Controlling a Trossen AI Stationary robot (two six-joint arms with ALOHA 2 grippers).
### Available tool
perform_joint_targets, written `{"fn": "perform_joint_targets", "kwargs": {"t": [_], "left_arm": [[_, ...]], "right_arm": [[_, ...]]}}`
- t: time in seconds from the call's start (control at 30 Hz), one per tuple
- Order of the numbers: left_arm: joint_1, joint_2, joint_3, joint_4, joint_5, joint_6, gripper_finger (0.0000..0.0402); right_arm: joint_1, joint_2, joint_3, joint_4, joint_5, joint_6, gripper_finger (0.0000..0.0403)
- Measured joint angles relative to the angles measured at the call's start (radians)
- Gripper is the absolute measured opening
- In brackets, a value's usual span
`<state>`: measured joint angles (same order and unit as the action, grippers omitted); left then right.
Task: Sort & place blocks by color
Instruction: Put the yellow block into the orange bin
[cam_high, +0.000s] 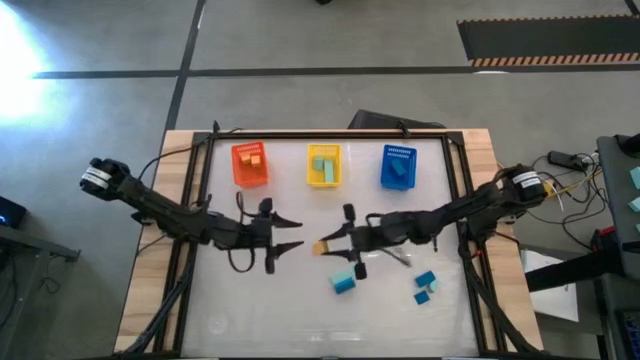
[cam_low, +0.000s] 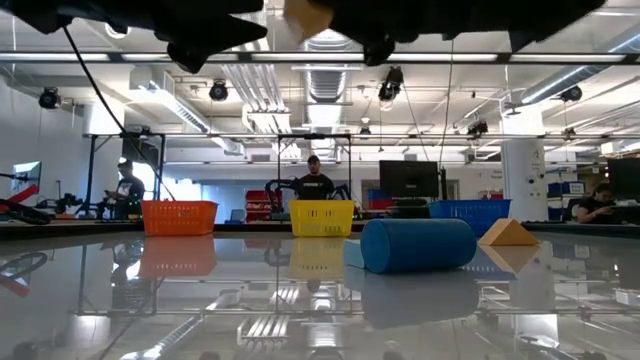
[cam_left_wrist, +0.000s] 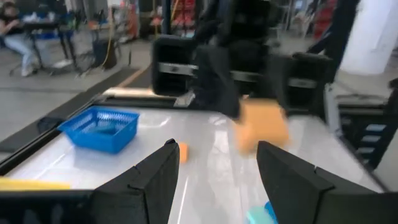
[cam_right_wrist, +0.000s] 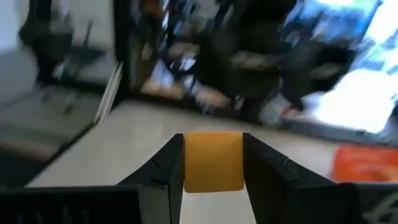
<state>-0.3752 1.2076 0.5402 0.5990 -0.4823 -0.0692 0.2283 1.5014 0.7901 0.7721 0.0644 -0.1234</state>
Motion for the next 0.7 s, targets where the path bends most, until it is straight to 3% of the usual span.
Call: {"fn": "perform_joint_targets", "kwargs": {"t": [0.07, 0.17, 0.3, 0.7], "left_arm": [[-0.004, 0.004, -0.023, 0.051, 0.001, 0.007, 0.0199], [-0.005, 0.031, -0.036, 0.139, 0.000, 0.014, 0.0199], [-0.005, 0.087, -0.038, 0.250, -0.002, 0.058, 0.0199], [0.012, 0.297, -0.014, 0.691, -0.024, 0.137, 0.0199]], "right_arm": [[0.000, 0.004, -0.036, 0.162, 0.050, 0.000, 0.0115], [-0.001, 0.008, -0.060, 0.273, 0.103, -0.002, 0.0115], [-0.002, 0.012, -0.049, 0.284, 0.144, -0.012, 0.0115], [-0.002, 0.026, -0.018, 0.281, 0.141, -0.008, 0.0115]]}}
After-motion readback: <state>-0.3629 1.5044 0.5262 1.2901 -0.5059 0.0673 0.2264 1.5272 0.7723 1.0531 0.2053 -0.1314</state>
